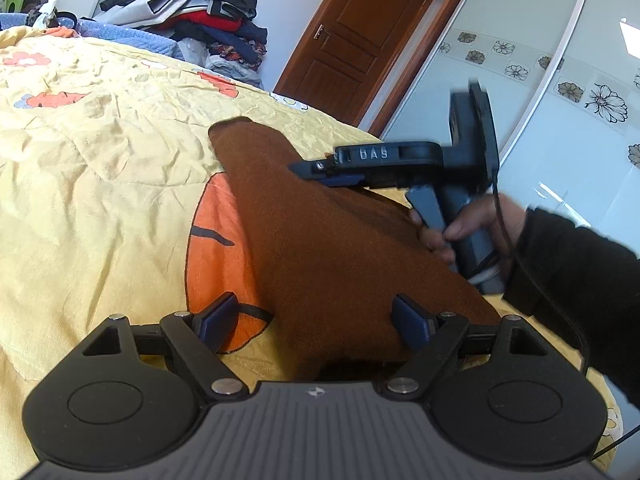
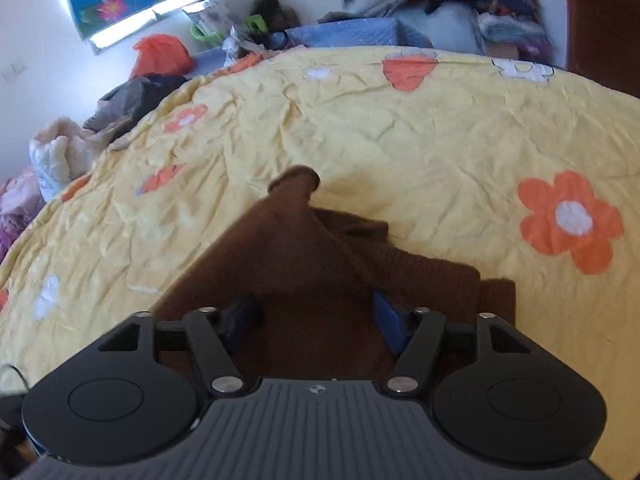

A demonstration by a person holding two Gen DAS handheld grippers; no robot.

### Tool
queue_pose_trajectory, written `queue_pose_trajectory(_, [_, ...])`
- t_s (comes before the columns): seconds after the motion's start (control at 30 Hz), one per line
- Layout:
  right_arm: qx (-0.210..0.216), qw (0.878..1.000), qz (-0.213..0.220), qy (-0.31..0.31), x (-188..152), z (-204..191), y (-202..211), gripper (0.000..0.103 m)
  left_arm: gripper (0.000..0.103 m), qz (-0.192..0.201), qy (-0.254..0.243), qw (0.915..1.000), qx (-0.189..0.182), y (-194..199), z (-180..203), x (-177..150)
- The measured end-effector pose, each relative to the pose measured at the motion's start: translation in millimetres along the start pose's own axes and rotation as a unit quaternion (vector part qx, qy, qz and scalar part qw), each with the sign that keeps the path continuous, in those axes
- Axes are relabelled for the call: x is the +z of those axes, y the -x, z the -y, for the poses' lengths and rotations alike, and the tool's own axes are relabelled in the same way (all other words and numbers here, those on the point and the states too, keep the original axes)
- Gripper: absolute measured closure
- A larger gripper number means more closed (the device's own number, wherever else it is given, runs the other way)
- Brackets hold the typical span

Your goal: Fold small clothes

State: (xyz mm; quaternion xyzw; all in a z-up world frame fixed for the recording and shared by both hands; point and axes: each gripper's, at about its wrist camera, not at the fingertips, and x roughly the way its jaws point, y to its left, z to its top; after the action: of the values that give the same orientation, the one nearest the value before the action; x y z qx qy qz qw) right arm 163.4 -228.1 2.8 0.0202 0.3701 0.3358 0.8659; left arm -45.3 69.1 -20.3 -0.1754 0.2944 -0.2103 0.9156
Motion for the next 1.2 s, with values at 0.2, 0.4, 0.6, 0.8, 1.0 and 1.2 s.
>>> queue_pose_trajectory(0.2, [-0.01, 0.997, 0.0, -0.077, 4.1, 8.7, 24.9, 0.058, 0.019, 0.003, 0.009, 0.9999, -0.004, 1.1, -2.6, 0.1])
queue_pose_trajectory(0.4, [-0.034, 0.999, -0.021, -0.027, -23.2, -8.8, 29.6, 0.021, 0.019, 0.004, 0.011, 0.9999, -0.005, 2.2, -6.1, -0.7])
queue_pose_trajectory(0.6, [-0.058, 0.996, 0.01, -0.064, -27.9, -13.7, 70.5, 0.027, 0.019, 0.004, 0.026, 0.9996, 0.009, 9.7, -10.5, 2.0])
queue_pose_trajectory(0.8, [-0.051, 0.988, 0.045, -0.136, -75.6, -12.4, 144.2, 0.014, 0.019, -0.03, 0.152, 0.9865, -0.054, 16.6, -37.4, 8.7])
queue_pose_trajectory(1.0, [-0.011, 0.982, 0.004, -0.191, -123.5, -11.8, 137.0, 0.021, 0.02, -0.075, 0.197, 0.9718, -0.104, -9.9, -42.1, 22.0])
queue_pose_trajectory(1.2, [-0.002, 0.989, -0.008, -0.15, -132.0, -31.1, 132.3, 0.073, 0.082, -0.119, 0.11, 0.9862, -0.034, -18.5, -18.8, 32.9])
